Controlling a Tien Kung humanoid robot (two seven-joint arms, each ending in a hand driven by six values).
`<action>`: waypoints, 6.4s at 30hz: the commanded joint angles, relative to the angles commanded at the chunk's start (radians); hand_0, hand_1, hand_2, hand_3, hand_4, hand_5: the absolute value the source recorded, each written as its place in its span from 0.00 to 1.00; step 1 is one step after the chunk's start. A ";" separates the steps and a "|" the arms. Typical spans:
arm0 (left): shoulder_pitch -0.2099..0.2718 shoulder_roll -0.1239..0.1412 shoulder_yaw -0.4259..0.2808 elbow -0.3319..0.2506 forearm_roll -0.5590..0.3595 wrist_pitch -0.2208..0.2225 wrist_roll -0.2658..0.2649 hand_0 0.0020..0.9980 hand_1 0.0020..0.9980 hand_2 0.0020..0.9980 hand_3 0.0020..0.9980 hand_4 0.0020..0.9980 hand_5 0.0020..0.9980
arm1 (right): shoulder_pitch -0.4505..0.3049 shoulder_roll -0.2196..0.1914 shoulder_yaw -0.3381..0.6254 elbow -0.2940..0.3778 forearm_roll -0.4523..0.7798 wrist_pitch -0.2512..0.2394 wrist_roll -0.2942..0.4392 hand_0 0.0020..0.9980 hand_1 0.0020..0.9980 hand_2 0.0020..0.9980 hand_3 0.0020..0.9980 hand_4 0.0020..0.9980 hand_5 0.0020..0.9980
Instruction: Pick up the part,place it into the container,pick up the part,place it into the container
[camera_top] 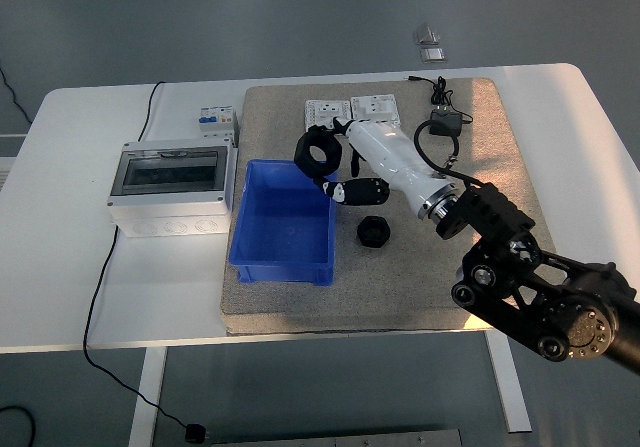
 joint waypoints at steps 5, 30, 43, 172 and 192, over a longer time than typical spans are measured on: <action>-0.002 0.000 0.002 0.000 -0.009 0.002 -0.001 0.71 0.70 0.75 0.73 0.77 0.79 | 0.058 0.027 -0.093 -0.047 -0.033 0.086 -0.055 0.72 0.42 0.52 0.57 0.30 0.00; 0.002 0.001 -0.008 0.000 -0.005 0.007 -0.006 0.71 0.68 0.74 0.73 0.78 0.81 | 0.089 0.050 -0.186 -0.054 -0.116 0.121 -0.099 1.00 0.94 0.88 0.78 0.62 0.38; 0.004 0.001 -0.012 0.000 -0.003 0.010 -0.008 0.71 0.68 0.74 0.73 0.78 0.81 | 0.087 0.055 -0.145 -0.043 -0.193 0.155 -0.132 1.00 1.00 1.00 0.99 0.87 0.45; 0.006 0.005 -0.037 0.000 0.007 0.034 -0.056 0.70 0.67 0.72 0.71 0.79 0.91 | 0.115 0.044 -0.196 -0.029 -0.171 0.144 -0.119 1.00 0.84 0.85 0.77 0.56 0.35; 0.007 0.007 -0.041 0.000 0.011 0.034 -0.054 0.70 0.67 0.72 0.71 0.79 0.91 | 0.132 0.052 -0.208 -0.026 -0.190 0.173 -0.132 1.00 0.86 0.88 0.91 0.77 0.27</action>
